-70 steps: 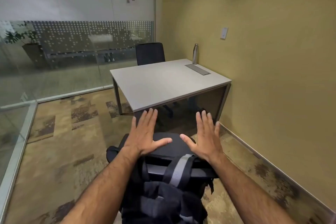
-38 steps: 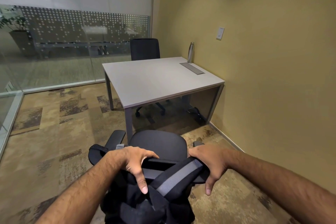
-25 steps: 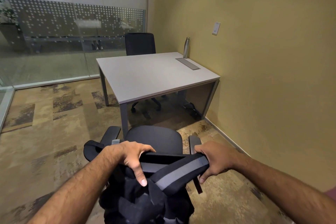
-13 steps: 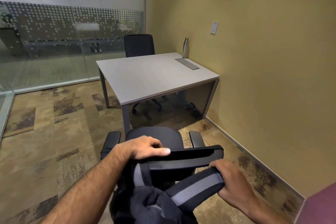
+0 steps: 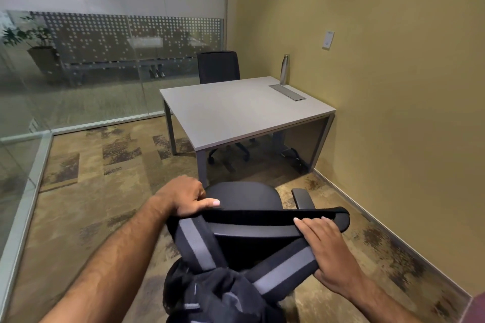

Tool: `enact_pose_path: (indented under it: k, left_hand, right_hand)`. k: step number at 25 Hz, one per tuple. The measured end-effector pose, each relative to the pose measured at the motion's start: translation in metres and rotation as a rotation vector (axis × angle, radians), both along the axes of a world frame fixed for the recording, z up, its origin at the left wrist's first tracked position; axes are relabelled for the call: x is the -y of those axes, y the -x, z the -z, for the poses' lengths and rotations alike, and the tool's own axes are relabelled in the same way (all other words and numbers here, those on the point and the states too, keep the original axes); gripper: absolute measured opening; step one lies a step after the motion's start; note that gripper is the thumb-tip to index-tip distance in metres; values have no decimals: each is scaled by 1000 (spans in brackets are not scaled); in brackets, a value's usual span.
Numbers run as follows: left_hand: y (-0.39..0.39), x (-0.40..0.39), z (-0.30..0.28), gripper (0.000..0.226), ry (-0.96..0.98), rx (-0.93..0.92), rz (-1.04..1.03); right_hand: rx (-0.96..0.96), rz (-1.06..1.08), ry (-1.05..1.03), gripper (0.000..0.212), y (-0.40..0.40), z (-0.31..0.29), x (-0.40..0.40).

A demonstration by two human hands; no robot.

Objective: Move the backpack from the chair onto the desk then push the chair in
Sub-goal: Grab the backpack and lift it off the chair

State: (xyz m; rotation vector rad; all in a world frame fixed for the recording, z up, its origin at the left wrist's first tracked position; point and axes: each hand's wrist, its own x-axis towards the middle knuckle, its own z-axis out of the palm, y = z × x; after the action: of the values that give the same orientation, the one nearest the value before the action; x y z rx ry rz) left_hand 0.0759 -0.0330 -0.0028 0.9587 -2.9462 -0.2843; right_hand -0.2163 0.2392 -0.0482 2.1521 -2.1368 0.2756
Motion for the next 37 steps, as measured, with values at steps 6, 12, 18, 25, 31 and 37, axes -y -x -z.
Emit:
enact_pose_path:
  k: [6,12,18,25,31,37]
  left_hand:
    - [-75,-30,30,72,109,-77,-117]
    - [-74,-59,45,67,180,-133,-22]
    - [-53,-87,57,67,116,-189,93]
    - [23,-127,57,65,-131,-214,271]
    - [114,-171,67,70,-436,-20,426]
    - [236,-230,52,45,-871,-18,389]
  right_hand:
    - [-9,-68,62,104,-20,10,7]
    - [-24,13,49,108,-33,8,0]
    - [192,270,349,51,-47,27,-29]
    - [1563,1062,410,27,-36,46,-44]
    - [2138,1031,203,25,10,25,-69]
    - [1987,693,297,30,92,-36,-90]
